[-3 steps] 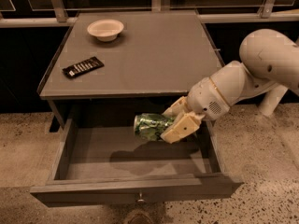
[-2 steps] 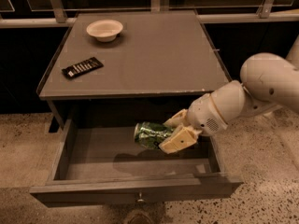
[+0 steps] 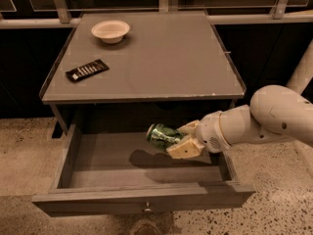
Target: Place green can into top drawer
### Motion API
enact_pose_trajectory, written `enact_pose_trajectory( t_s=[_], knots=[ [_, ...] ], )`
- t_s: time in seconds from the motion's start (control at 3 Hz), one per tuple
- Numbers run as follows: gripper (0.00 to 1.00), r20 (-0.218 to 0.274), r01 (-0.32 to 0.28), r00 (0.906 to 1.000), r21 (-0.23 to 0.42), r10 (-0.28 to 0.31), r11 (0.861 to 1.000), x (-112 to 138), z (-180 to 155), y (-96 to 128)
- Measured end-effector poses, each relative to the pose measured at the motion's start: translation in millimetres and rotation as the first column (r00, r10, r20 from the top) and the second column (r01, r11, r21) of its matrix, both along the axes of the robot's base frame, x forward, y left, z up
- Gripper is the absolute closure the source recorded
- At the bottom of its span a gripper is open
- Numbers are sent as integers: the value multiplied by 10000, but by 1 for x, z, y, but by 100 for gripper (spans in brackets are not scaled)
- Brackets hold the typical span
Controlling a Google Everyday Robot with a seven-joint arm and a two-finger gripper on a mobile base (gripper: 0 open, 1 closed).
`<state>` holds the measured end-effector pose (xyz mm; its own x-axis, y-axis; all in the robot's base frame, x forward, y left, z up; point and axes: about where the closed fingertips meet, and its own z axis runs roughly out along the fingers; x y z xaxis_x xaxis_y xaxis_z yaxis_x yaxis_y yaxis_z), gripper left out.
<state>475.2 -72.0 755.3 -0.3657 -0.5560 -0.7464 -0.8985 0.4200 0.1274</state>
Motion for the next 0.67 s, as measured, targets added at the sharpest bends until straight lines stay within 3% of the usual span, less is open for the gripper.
enact_pose_trajectory(
  t_s=[0.33,0.67],
  knots=[
    [100,647,1250,9900,78,-1252,9921,31,-4,-13],
    [100,647,1250,9900,78,-1253,9921,31,-4,-13]
  ],
)
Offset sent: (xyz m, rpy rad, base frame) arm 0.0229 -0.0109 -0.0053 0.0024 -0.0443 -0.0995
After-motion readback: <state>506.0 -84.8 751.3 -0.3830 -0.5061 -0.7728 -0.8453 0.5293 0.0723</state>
